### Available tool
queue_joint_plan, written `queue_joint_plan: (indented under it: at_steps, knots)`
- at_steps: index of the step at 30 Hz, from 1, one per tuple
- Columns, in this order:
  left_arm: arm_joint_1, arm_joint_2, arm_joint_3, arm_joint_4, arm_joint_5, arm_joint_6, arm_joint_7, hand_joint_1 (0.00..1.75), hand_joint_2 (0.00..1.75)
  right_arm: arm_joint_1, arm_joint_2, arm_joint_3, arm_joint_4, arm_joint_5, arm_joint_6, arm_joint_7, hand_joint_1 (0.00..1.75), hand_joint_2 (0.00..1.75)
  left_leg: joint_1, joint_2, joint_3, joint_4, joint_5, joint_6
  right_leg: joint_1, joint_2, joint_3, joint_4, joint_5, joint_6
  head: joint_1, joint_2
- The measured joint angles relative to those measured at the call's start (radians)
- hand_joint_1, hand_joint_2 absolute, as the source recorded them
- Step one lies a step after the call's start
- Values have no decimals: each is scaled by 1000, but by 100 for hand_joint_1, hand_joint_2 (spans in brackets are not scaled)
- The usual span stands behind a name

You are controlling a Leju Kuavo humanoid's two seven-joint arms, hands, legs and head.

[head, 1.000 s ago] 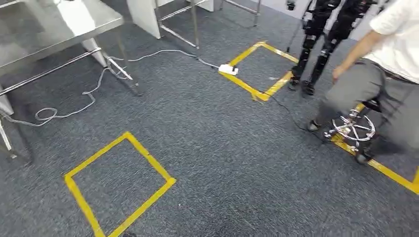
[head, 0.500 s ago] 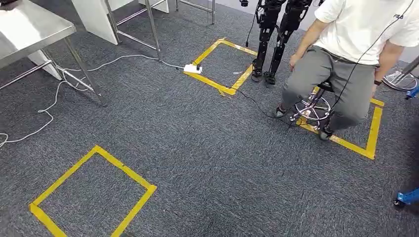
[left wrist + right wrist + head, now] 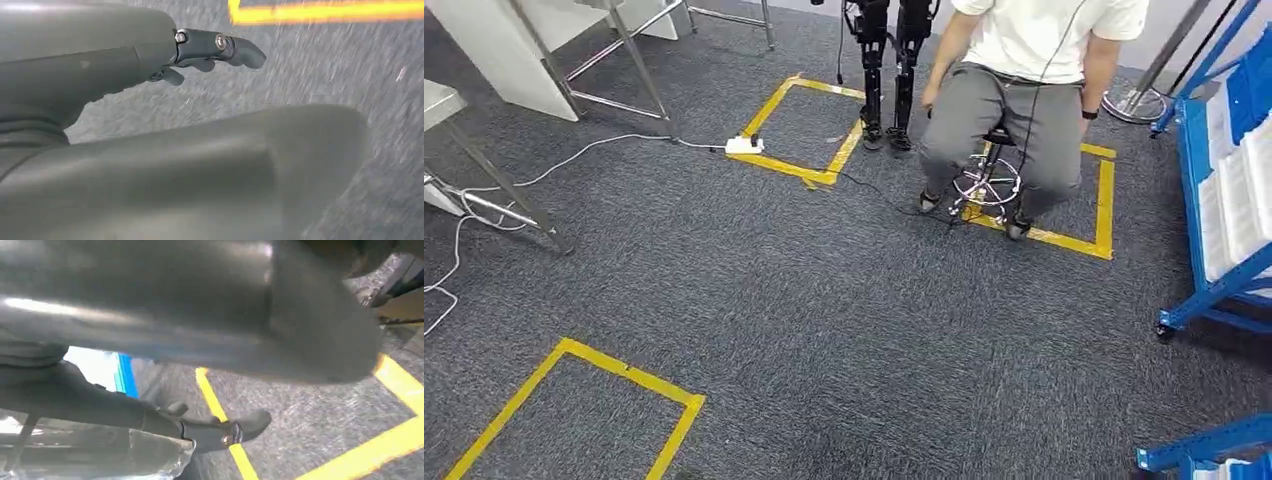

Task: Take the parts from the cabinet and place them on the table.

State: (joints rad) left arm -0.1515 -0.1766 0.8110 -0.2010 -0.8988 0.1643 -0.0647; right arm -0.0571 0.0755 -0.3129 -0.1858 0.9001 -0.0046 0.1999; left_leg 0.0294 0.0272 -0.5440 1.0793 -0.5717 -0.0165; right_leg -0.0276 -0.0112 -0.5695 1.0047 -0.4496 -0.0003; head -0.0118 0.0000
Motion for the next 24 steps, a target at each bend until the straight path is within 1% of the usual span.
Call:
queue_joint_plan:
  at_steps: [1, 2, 3, 4, 5, 6, 7, 8, 9, 10, 11, 12, 13, 14, 15, 16, 17, 18, 19, 20, 21, 22, 23, 24]
  knots:
    - [4, 3, 0, 0, -5, -35, 40, 0, 0, -3, 0, -21, 0, -41, 7, 0, 0, 0, -1, -18, -36, 80, -42, 2, 5, 13, -2, 0, 2, -5, -2, 0]
    - [10, 6, 0, 1, -12, -65, 65, 0, 0, -5, 1, -43, 0, -68, 12, -2, 0, 0, -2, -25, -75, 160, -76, 4, 9, 28, -4, 1, 3, -6, -2, 0]
    - [20, 8, 0, 2, -13, -78, 73, 0, 0, -5, 1, -63, 0, -78, 14, -2, 0, 0, -2, -28, -108, 221, -90, 7, 14, 45, -6, 1, 4, -9, -2, 0]
    - [27, 8, 0, 2, -15, -83, 74, 0, 0, -4, 0, -78, 0, -82, 14, -2, 0, 0, -2, -29, -116, 229, -78, 11, 18, 61, -6, 1, 5, -9, -1, 0]
    - [31, 10, 0, 2, -16, -88, 75, 0, 0, 0, -2, -91, 0, -85, 13, -2, 0, 0, -3, -31, -103, 189, -42, 17, 21, 76, -5, 1, 6, -11, -2, 0]
    - [33, 11, 0, 2, -18, -90, 76, 0, 0, 1, -2, -99, 0, -86, 14, -2, 0, 0, -3, -35, -72, 117, 5, 23, 23, 90, -3, 1, 7, -11, -2, 0]
    - [33, 14, 0, 2, -18, -90, 76, 0, 0, 0, -2, -107, 0, -86, 13, -2, 0, 0, -4, -50, -31, 29, 52, 30, 24, 104, -2, 1, 7, -11, -1, 0]
    - [33, 17, 0, 2, -18, -90, 76, 0, 0, 0, -1, -113, 0, -86, 14, -2, 0, 0, -4, -102, 4, -46, 79, 39, 21, 114, -2, 1, 8, -10, -2, 0]
    - [33, 21, 0, 2, -18, -91, 77, 0, 0, -3, 1, -117, 0, -87, 13, -2, 0, 0, -6, -116, 11, -64, 69, 41, 32, 122, -5, 5, 10, -6, 1, 0]
    - [32, 22, 0, 2, -19, -91, 77, 0, 0, -5, 2, -121, 0, -87, 13, -2, 0, 0, -11, -99, 11, -65, 71, 40, 27, 131, -12, 3, 13, 0, -3, 0]
    - [30, 22, 0, 2, -20, -91, 78, 0, 0, -4, 2, -124, 0, -87, 13, -2, 0, 0, -15, -92, 9, -65, 71, 41, 23, 141, -15, 1, 16, 4, -2, 0]
    - [29, 23, 0, 2, -20, -91, 78, 0, 0, -1, 2, -129, 0, -87, 13, -2, 0, 0, -19, -82, 10, -67, 73, 46, 20, 150, -18, -3, 20, 12, -2, 0]
    - [30, 22, 0, 2, -20, -91, 78, 0, 0, 0, 2, -133, 0, -87, 14, -2, 0, 0, -15, -68, 16, -84, 85, 54, 26, 154, -30, -1, 23, 18, -1, 0]
    - [29, 22, -1, 2, -20, -94, 84, 0, 0, 1, 0, -135, 0, -90, 13, -2, 0, 0, -12, -54, 19, -96, 96, 56, 25, 94, -38, 22, 14, 13, -1, 0]
    - [31, 22, 0, 2, -20, -108, 103, 0, 0, -1, 0, -139, 0, -98, 10, -2, 0, 0, -13, -43, 17, -99, 98, 64, 27, 52, -65, 69, -18, 9, 5, 0]
    - [33, 22, 0, 2, -18, -126, 124, 0, 0, -4, 0, -145, 0, -104, 7, -2, 0, 0, -15, -26, 16, -99, 97, 65, 25, 37, -101, 139, -54, 4, 8, 0]
    - [37, 23, 0, 2, -13, -146, 153, 0, 0, -5, -2, -154, 0, -113, 7, -2, 0, 0, -16, -5, 15, -98, 97, 65, 20, 30, -144, 228, -91, 4, 7, 0]
    - [39, 24, 0, 3, -10, -157, 174, 0, 0, -5, -3, -164, 0, -123, 7, -2, 0, 0, -16, 11, 13, -98, 96, 65, 15, 27, -175, 294, -113, 9, 7, 0]
    - [42, 24, 1, 3, -9, -169, 201, 0, 0, -4, -7, -174, 0, -128, 6, 2, 0, 0, -16, 27, 13, -98, 96, 64, 10, 24, -182, 319, -115, 18, 8, 0]
    - [43, 25, 1, 3, -9, -181, 222, 0, 0, -1, -10, -183, 0, -132, 6, 7, 0, 0, -16, 41, 12, -97, 95, 62, 4, 20, -164, 293, -103, 30, 8, 0]
    - [45, 25, 1, 4, -10, -189, 233, 0, 0, 1, -14, -190, 0, -133, 8, 10, 0, 0, -15, 53, 14, -97, 94, 60, -2, 12, -125, 228, -78, 44, 10, 0]
    - [46, 25, 2, 4, -15, -189, 238, 0, 0, 1, -17, -196, 0, -133, 9, 12, 0, 0, -12, 66, 16, -96, 91, 54, -8, -6, -68, 133, -48, 57, 9, 0]
    - [46, 25, 1, 5, -24, -187, 238, 0, 0, 0, -19, -202, 0, -133, 11, 15, 0, 0, -17, 78, 22, -92, 86, 43, -14, -68, -11, 40, -26, 67, 10, 0]
    - [48, 31, 1, 5, -31, -183, 237, 0, 0, -6, -14, -208, 0, -133, 14, 15, 0, 0, -24, 89, 20, -86, 77, 32, -6, -114, 7, 9, -26, 62, 20, 0]
